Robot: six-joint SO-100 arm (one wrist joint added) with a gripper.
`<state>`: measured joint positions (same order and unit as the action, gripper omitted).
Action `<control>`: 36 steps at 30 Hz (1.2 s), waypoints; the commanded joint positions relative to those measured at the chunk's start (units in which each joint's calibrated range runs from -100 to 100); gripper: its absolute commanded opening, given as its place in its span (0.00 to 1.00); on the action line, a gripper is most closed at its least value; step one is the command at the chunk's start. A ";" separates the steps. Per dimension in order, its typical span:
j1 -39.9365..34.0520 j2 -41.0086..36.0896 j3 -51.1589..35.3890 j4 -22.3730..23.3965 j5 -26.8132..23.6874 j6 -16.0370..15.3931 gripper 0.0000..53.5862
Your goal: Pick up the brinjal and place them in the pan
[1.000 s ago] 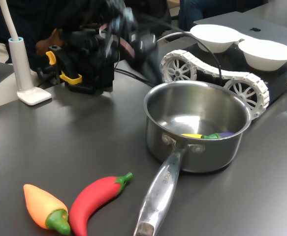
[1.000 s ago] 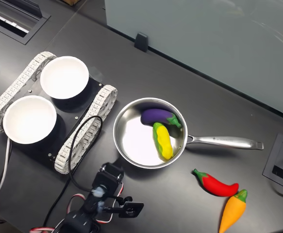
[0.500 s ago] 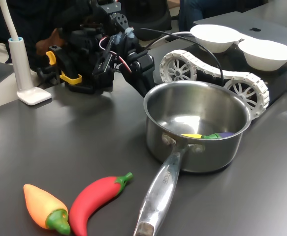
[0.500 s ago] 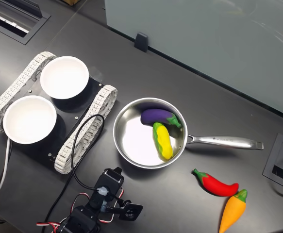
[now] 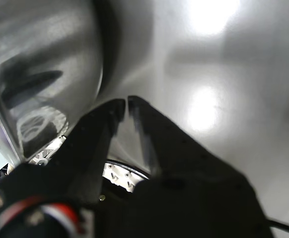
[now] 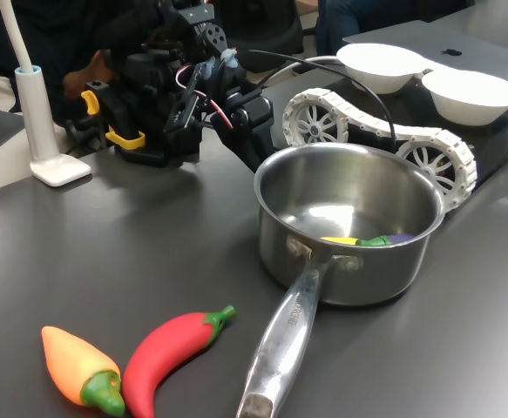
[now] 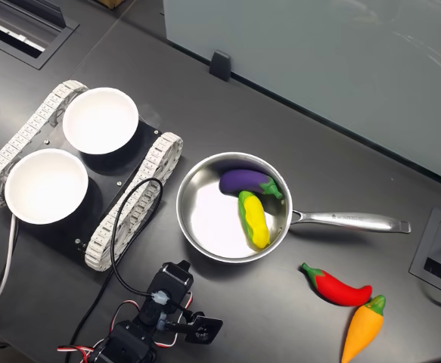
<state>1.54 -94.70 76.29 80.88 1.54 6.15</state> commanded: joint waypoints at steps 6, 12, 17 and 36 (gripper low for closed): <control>-0.74 -0.83 -1.01 -2.11 0.78 0.15 0.00; -0.74 -0.83 -1.01 -2.11 0.78 0.15 0.00; -0.51 -0.83 -1.01 -2.11 0.49 0.15 0.00; 0.75 -0.83 -1.01 -2.11 -0.39 0.15 0.00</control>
